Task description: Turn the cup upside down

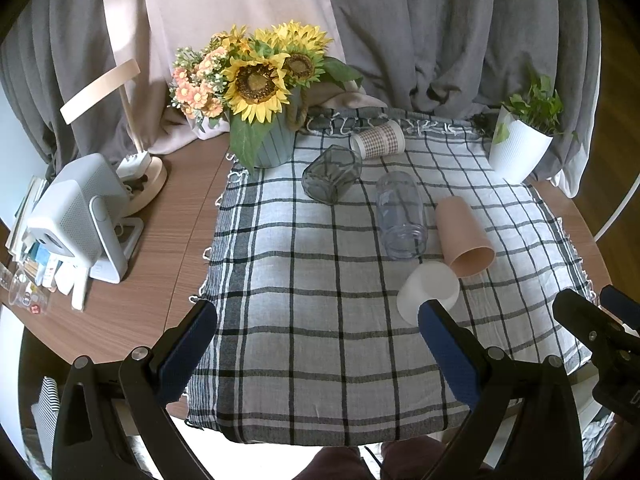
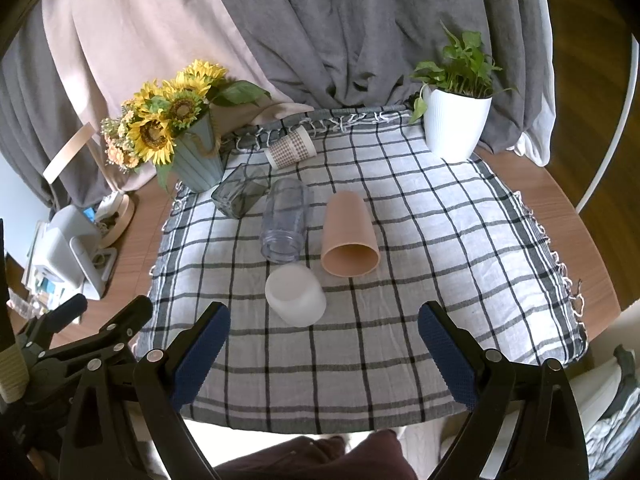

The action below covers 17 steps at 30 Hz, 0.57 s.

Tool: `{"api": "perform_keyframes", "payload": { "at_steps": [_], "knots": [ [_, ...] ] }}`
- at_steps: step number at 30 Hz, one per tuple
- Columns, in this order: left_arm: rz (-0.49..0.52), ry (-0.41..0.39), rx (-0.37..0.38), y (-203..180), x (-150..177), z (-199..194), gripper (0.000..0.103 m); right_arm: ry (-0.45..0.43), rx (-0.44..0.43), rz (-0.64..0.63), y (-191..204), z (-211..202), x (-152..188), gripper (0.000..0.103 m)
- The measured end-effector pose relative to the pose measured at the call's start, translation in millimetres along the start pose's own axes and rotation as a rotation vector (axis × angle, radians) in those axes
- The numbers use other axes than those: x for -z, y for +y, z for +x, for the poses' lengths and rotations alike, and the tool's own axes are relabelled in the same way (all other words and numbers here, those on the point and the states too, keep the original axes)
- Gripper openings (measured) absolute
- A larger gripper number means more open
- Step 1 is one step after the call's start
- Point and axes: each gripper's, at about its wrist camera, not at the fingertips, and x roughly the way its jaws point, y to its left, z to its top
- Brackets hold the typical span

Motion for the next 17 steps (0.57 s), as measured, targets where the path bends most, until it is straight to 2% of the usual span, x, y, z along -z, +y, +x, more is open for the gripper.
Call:
{"api": "perform_keyframes", "payload": {
  "at_steps": [17],
  "knots": [
    [0.011,0.014,0.002,-2.4,0.1,5.5,0.103,0.003,0.000,0.001,-0.7,1.5,-0.8,0.095]
  ]
}}
